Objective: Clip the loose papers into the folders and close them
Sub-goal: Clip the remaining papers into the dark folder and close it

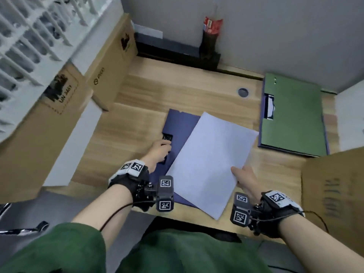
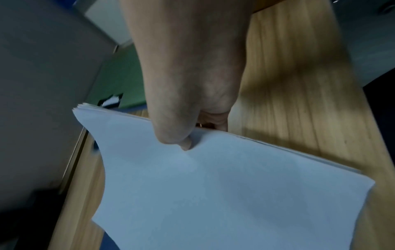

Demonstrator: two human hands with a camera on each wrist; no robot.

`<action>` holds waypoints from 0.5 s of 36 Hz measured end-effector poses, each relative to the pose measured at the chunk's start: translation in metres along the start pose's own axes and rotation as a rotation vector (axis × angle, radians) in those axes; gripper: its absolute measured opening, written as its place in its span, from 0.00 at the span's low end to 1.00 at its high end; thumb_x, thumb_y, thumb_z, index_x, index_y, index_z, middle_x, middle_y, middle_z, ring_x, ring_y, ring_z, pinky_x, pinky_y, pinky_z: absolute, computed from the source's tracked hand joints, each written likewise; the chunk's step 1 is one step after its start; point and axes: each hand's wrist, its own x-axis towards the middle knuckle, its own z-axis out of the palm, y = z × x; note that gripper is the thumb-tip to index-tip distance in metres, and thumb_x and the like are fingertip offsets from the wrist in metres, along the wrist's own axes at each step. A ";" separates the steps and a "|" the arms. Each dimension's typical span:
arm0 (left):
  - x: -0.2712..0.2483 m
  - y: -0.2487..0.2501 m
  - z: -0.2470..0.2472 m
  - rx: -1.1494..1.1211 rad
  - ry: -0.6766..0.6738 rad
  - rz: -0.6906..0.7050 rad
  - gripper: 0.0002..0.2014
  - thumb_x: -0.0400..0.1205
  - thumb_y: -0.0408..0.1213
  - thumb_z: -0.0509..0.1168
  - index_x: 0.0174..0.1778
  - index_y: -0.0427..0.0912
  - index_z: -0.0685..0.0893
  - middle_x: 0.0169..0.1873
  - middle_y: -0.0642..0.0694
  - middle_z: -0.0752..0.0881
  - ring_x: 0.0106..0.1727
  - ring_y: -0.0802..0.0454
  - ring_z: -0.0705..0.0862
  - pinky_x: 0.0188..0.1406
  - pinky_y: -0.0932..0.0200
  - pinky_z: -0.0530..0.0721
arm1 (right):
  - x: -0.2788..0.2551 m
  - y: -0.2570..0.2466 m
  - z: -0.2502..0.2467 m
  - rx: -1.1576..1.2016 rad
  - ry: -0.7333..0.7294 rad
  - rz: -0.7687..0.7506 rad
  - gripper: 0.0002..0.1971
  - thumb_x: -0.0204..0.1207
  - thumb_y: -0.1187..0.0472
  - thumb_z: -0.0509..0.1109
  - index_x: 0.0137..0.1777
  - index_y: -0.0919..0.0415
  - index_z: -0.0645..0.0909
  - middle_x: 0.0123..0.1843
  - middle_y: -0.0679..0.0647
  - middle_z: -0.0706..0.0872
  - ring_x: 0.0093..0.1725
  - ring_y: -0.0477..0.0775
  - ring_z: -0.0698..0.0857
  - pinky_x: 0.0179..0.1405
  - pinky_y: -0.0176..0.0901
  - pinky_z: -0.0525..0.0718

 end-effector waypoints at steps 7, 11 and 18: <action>-0.004 0.028 0.055 -0.026 -0.133 -0.047 0.08 0.84 0.44 0.60 0.54 0.46 0.79 0.38 0.50 0.81 0.39 0.53 0.76 0.42 0.61 0.79 | -0.002 0.016 -0.061 0.112 0.048 0.050 0.06 0.83 0.68 0.58 0.56 0.64 0.74 0.27 0.47 0.83 0.20 0.43 0.80 0.11 0.28 0.71; -0.007 0.041 0.078 -0.046 -0.173 -0.027 0.10 0.83 0.44 0.62 0.56 0.43 0.80 0.38 0.49 0.80 0.40 0.53 0.77 0.47 0.59 0.81 | -0.010 0.013 -0.088 0.269 0.126 0.009 0.10 0.83 0.68 0.58 0.62 0.61 0.73 0.40 0.51 0.82 0.34 0.50 0.80 0.20 0.33 0.78; -0.023 0.054 0.095 -0.019 -0.276 0.097 0.14 0.84 0.47 0.57 0.57 0.44 0.80 0.48 0.46 0.86 0.49 0.49 0.82 0.48 0.55 0.78 | -0.035 -0.019 -0.110 0.424 0.089 -0.144 0.19 0.84 0.67 0.59 0.74 0.68 0.72 0.62 0.57 0.85 0.60 0.61 0.84 0.65 0.54 0.79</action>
